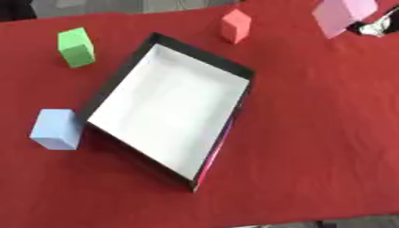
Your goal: Pick up objects on the table and place them in the box.
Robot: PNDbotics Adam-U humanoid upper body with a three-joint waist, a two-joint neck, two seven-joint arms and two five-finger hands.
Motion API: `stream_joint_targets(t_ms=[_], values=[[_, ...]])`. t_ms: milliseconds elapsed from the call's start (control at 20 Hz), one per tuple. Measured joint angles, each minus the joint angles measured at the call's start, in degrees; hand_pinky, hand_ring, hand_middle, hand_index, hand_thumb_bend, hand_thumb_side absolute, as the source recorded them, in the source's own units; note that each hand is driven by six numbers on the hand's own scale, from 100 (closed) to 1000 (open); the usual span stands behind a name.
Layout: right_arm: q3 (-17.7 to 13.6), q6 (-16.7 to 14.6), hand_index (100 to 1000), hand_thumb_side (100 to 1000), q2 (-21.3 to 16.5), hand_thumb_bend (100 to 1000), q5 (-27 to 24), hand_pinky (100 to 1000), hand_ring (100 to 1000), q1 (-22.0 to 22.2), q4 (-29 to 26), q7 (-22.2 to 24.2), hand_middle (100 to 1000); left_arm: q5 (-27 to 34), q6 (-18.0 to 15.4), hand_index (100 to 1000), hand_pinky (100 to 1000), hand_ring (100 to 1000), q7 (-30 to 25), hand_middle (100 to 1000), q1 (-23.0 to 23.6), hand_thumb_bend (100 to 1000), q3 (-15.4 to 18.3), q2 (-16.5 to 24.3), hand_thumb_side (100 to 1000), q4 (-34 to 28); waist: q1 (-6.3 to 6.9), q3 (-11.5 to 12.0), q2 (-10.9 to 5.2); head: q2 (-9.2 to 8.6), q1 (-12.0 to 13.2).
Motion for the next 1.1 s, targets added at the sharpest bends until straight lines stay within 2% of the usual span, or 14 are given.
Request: stream_joint_targets(t_ms=[100,200,300,450,750,1100], values=[[2.8,1.3,518,100,3.6,117,0.2,785,630,-6.7,-1.0,2.0,431,-0.1,0.0,822,906,646,0.1,729,0.1,151,0.1,0.5,774,0.0,-0.88,-0.3,-1.59,0.0,-0.1],[5.7,2.1,519,100,8.2,119,0.9,783,630,-12.4,-1.1,4.0,433,-0.3,-0.1,822,906,647,0.3,730,0.3,154,0.2,1.0,770,0.0,-1.39,-0.4,-2.12,0.0,-0.1],[8.7,2.3,520,100,13.2,117,1.8,782,628,-16.3,-0.4,6.1,436,-0.3,-0.2,821,906,648,0.6,730,0.6,156,0.5,1.3,764,0.0,-1.41,-0.4,-2.55,0.0,-0.4],[12.4,2.0,520,100,19.9,115,2.7,778,626,-20.2,1.1,8.8,437,-0.5,-0.4,821,906,649,1.3,730,1.0,158,1.2,1.6,760,0.0,-1.96,-0.4,-4.02,0.0,-0.6],[17.0,1.3,518,100,29.6,130,4.5,767,624,-21.7,0.9,10.3,438,-0.9,-0.8,821,905,648,3.2,729,2.7,156,2.9,2.8,753,0.1,-2.48,-1.0,-4.36,0.0,-0.7],[21.4,2.2,522,100,35.5,100,6.6,769,624,-19.4,-2.9,13.3,441,-1.8,-1.1,821,905,647,4.5,728,4.7,151,3.9,5.1,752,0.2,-3.01,-2.2,-4.39,0.0,2.0]])
